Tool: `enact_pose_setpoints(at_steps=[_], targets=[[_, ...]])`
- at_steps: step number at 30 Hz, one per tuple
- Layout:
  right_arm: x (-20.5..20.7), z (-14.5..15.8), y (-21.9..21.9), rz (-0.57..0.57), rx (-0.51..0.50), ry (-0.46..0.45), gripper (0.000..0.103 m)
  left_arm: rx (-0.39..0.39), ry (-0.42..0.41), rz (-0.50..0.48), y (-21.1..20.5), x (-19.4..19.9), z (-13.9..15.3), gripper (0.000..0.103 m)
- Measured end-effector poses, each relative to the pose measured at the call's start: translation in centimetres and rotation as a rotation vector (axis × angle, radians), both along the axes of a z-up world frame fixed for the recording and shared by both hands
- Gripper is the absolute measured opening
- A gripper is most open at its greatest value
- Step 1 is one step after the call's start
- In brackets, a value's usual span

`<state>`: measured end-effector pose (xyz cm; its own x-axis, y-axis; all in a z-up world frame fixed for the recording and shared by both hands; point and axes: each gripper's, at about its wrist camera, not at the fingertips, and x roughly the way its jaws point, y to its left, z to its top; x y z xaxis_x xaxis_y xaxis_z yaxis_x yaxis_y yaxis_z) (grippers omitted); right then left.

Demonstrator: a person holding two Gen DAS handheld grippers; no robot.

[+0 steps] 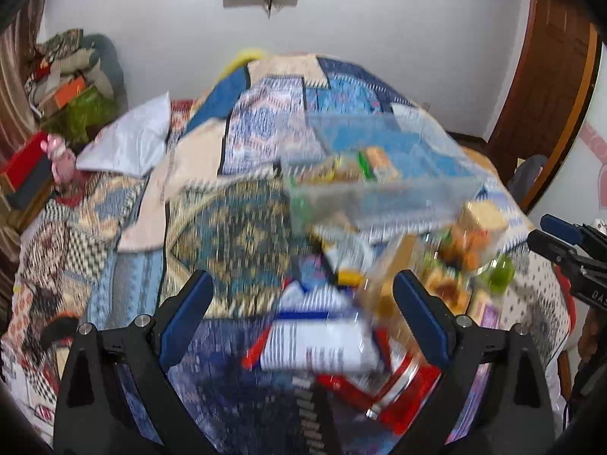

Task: Organize snacks
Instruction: 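Grasp the white-blue snack bag with the left gripper while the right grasps the green jelly cup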

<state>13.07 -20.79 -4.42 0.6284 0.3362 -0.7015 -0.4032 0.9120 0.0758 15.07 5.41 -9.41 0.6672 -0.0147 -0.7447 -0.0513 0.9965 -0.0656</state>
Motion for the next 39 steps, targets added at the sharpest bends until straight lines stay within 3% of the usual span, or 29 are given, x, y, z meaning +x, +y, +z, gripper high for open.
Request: enact_pose_setpoints(at_steps=[9,22,28,34,39], targets=[[-0.9,-4.1,-1.9,-0.048,-0.03,0.102,0.063,-0.007,0.067,-0.046,-1.0,-2.1,-4.3,0.098],[0.4,-6.7,-1.3,-0.037,0.013,0.159,0.063,-0.172,0.106,-0.013,0.3,1.2,-7.3,0.103],[-0.1,-6.9,-2.0,-0.032,0.071,0.173,0.046,-0.195,0.087,-0.019,0.4,1.2,-7.6,0.103],[-0.5,-6.8,-2.4,-0.045,0.063,0.164,0.046,-0.147,0.055,-0.04,-0.3,0.4,-6.8,0.085],[-1.2,-6.5,-3.1,-0.056,0.057,0.158,0.046,-0.087,0.039,-0.015,-0.1,-0.9,-5.5,0.076]])
